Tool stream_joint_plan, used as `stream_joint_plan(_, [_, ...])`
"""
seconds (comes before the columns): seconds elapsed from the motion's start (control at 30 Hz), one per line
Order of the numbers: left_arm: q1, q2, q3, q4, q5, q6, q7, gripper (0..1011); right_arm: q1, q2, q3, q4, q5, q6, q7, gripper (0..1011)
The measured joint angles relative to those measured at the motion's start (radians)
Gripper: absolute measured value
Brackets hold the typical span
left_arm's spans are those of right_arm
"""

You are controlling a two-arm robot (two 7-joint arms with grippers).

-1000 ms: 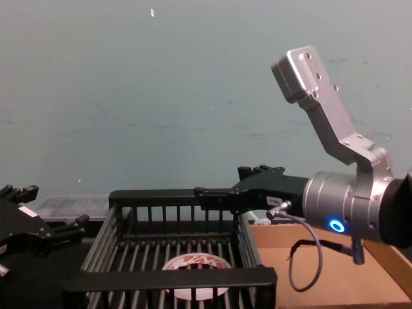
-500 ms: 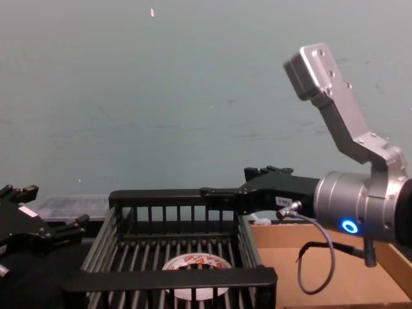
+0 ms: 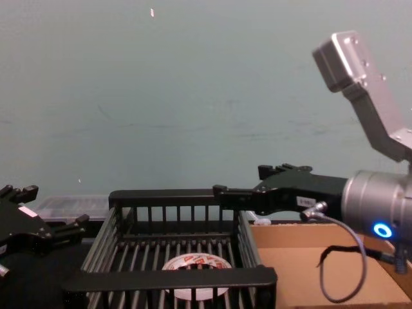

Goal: Pick up the white tape and place it into the black box , Pick up the silver tape and place it into the brown box.

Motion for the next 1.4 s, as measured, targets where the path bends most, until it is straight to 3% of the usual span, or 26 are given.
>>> stream_joint_plan(0.5, [0.0, 0.0, 0.0, 0.0, 0.0, 0.0, 0.0, 1001, -0.144, 0.096, 0.047, -0.21, 0.051, 0.05, -0.014, 1000])
stream_joint_plan(1.1, [0.0, 0.0, 0.0, 0.0, 0.0, 0.0, 0.0, 1001, -0.311, 0.195, 0.113, -0.376, 0.114, 0.052, -0.031, 1000])
stream_joint_plan(1.13, [0.0, 0.0, 0.0, 0.0, 0.0, 0.0, 0.0, 1001, -0.467, 0.249, 0.167, -0.515, 0.141, 0.089, -0.07, 1000])
stream_joint_plan(1.4, [0.0, 0.0, 0.0, 0.0, 0.0, 0.0, 0.0, 1001, -0.529, 0.274, 0.186, -0.551, 0.158, 0.112, -0.078, 1000])
